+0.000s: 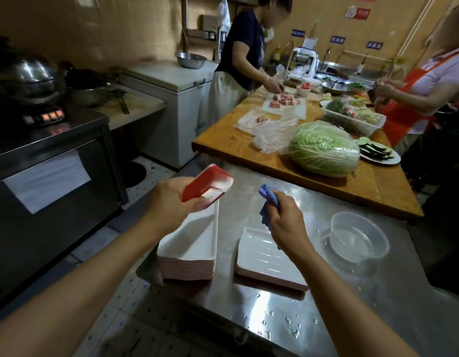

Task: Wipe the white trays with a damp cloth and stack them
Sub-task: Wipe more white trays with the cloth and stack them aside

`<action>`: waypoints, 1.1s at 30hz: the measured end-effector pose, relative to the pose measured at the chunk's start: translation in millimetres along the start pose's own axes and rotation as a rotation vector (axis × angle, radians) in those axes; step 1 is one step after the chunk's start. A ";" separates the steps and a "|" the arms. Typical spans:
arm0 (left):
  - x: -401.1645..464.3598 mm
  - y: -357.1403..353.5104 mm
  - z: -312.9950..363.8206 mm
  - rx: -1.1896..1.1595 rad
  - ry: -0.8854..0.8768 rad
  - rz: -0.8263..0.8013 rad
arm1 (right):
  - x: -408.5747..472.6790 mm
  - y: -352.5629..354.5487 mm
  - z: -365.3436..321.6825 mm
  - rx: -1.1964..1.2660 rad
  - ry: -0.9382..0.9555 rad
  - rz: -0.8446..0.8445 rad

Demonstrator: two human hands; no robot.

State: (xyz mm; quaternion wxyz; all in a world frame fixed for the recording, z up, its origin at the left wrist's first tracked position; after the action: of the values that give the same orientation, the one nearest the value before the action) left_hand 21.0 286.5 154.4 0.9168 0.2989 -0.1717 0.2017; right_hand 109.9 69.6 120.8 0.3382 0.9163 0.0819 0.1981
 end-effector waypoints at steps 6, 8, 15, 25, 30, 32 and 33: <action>-28.8 -6.9 -18.3 0.474 -0.302 -0.220 | -14.5 -10.4 -6.3 -0.012 -0.018 -0.044; -37.2 -11.7 -23.7 0.580 -0.371 -0.259 | -16.5 -11.8 -6.4 -0.037 -0.018 -0.049; -61.0 -25.1 -47.0 0.715 -0.415 -0.363 | -21.7 -13.0 -4.8 -0.047 -0.059 -0.047; -69.6 -32.7 -77.8 0.730 -0.314 -0.436 | -28.7 -17.1 0.7 -0.051 -0.085 -0.072; -68.5 -39.3 -95.5 0.736 -0.284 -0.454 | -29.2 -14.3 8.7 -0.055 -0.101 -0.069; -66.4 -40.8 -98.1 0.736 -0.262 -0.480 | -29.5 -13.5 12.5 -0.047 -0.115 -0.067; -65.4 -41.7 -98.9 0.736 -0.249 -0.500 | -29.4 -13.1 14.8 -0.043 -0.122 -0.066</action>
State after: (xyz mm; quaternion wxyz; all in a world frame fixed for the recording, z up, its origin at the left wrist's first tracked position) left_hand 3.7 299.3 30.6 0.7427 0.6586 -0.1202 -0.0156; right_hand 89.2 62.5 93.0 0.3686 0.9160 0.0870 0.1324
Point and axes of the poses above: each hand's wrist, its own x-axis towards the middle knuckle, its own y-axis out of the back of the hand, z = x × y, the point moved 1 cm from there along x, towards the middle knuckle, and after that the axes turned 10 degrees about -x, right-handed, at the moved point
